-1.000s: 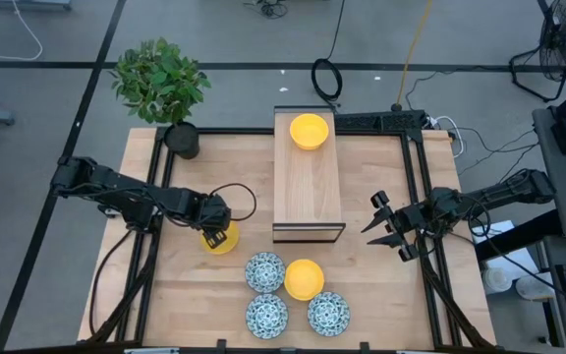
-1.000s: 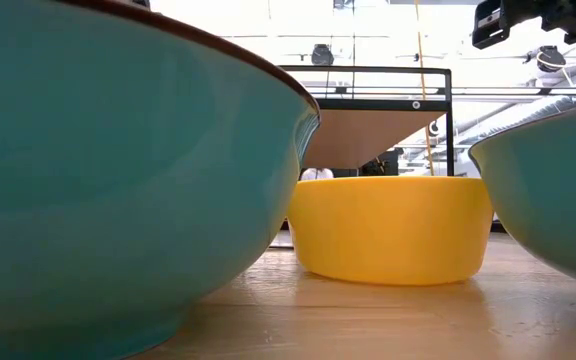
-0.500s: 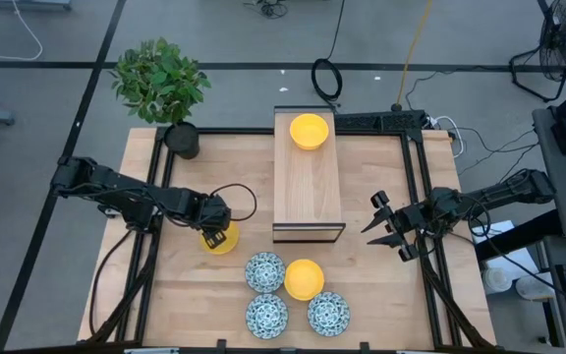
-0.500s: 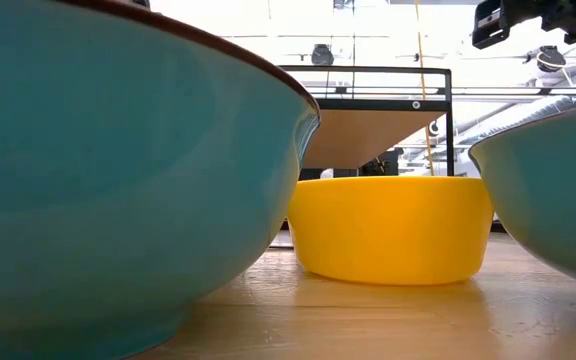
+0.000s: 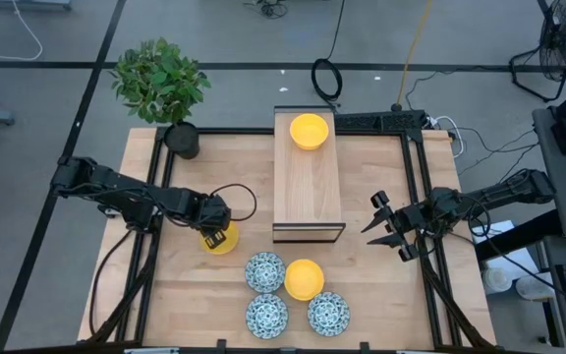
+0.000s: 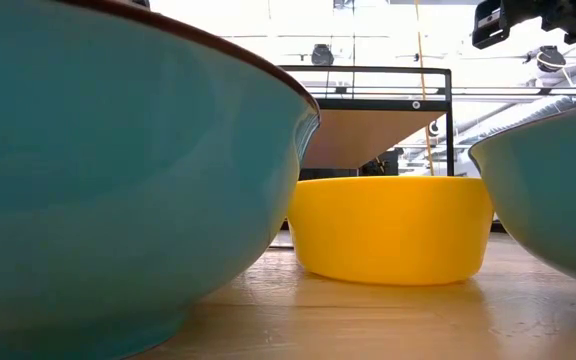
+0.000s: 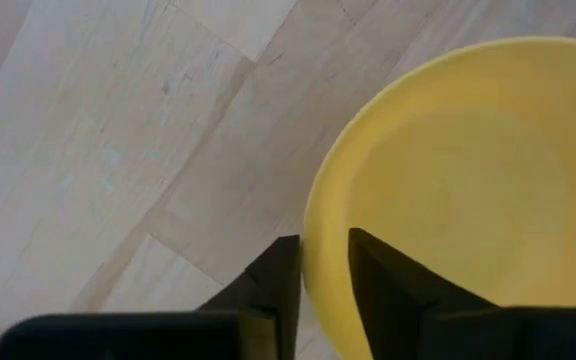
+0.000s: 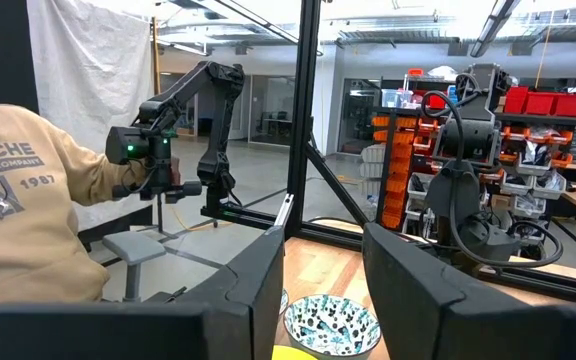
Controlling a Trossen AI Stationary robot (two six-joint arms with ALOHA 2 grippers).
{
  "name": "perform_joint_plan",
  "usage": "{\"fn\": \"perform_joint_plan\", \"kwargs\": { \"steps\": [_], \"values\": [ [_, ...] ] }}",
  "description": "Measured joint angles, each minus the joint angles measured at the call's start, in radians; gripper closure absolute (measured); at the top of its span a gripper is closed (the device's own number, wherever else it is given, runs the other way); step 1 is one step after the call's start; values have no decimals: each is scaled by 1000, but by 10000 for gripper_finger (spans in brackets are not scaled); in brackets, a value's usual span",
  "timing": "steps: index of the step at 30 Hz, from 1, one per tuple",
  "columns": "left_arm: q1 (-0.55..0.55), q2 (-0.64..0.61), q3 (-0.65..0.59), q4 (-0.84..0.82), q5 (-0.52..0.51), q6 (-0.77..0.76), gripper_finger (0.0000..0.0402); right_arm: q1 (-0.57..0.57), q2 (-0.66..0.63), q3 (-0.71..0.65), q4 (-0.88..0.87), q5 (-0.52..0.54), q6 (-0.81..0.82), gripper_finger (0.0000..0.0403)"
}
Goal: Pick & Place Mini bowls
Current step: Stack the left yellow bowl on top of the yellow bowl on the shelf
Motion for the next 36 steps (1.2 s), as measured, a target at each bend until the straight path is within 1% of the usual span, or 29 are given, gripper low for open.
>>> {"fn": "perform_joint_plan", "kwargs": {
  "steps": [7,14,17,22,25,36],
  "values": [
    [0,0,0,2,0,-1,362,0,0,0,0,0,0,277],
    [0,-1,0,6,0,-4,389,0,0,0,0,0,0,277],
    [0,-2,0,6,0,-4,387,0,0,0,0,0,0,277],
    [0,-1,0,4,-2,-3,361,0,0,0,0,0,0,277],
    [0,-1,0,3,-3,-3,353,0,0,0,0,0,0,277],
    [0,0,-1,3,-3,-4,351,0,0,0,0,0,0,277]
  ]
}}
